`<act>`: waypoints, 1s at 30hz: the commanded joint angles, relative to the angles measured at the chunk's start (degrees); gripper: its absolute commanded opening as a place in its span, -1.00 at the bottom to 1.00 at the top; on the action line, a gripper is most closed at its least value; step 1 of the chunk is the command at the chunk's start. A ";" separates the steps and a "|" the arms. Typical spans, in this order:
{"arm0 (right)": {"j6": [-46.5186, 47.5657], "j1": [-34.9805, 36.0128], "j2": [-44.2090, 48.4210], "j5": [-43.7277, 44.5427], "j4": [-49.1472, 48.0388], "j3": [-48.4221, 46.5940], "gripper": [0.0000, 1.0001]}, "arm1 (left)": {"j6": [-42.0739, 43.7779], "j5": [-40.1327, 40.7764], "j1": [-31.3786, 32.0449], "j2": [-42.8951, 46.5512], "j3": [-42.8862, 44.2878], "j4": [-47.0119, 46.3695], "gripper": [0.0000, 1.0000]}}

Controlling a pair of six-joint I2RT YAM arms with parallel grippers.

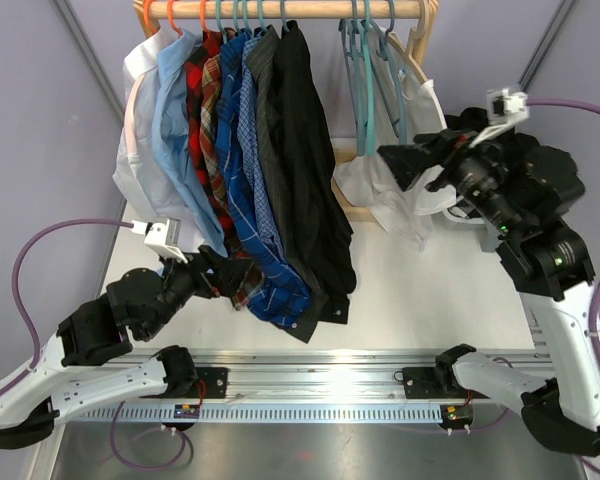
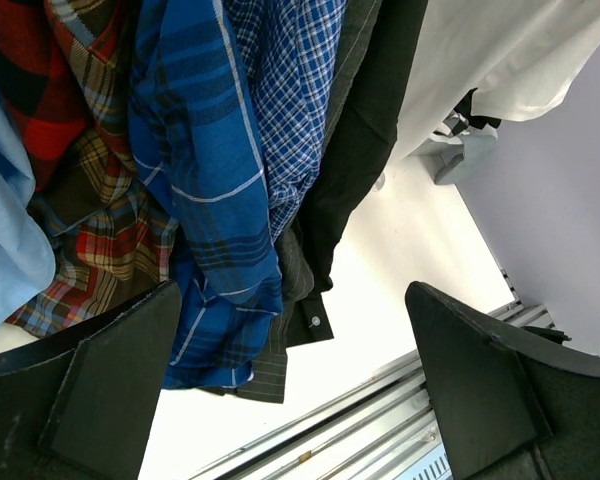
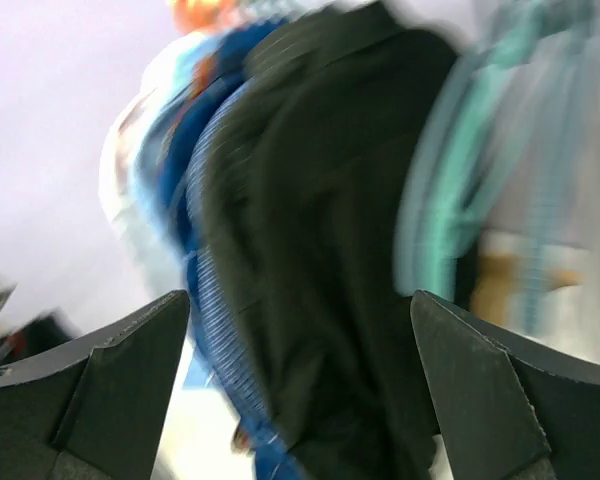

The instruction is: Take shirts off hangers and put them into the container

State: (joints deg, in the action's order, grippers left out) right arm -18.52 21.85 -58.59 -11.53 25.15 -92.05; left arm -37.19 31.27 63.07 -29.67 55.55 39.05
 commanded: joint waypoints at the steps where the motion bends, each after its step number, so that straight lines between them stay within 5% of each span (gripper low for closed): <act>1: 7.08 9.50 -3.98 2.10 4.20 -5.14 0.99 | 1.42 -0.94 0.21 -1.09 0.52 -4.33 0.98; 3: 10.68 18.47 -6.87 9.93 5.17 -7.08 0.99 | 1.33 -1.12 0.21 -1.18 0.87 -4.24 0.98; 9: 13.68 27.54 -15.94 16.36 8.25 -17.97 0.99 | 0.89 -1.03 0.21 0.31 0.79 -3.63 0.98; 17: 14.04 32.20 -19.29 4.60 4.93 -20.37 0.99 | 1.59 -1.30 0.21 1.55 0.88 -3.45 0.98; 30: 11.32 36.77 -15.16 0.55 -0.97 -10.88 0.99 | 0.63 -2.43 0.30 4.18 -2.02 -4.15 0.97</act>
State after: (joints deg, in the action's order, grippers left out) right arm -6.44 57.32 -76.01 -8.05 27.99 -104.33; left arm -36.49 30.06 63.07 -26.81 54.65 37.58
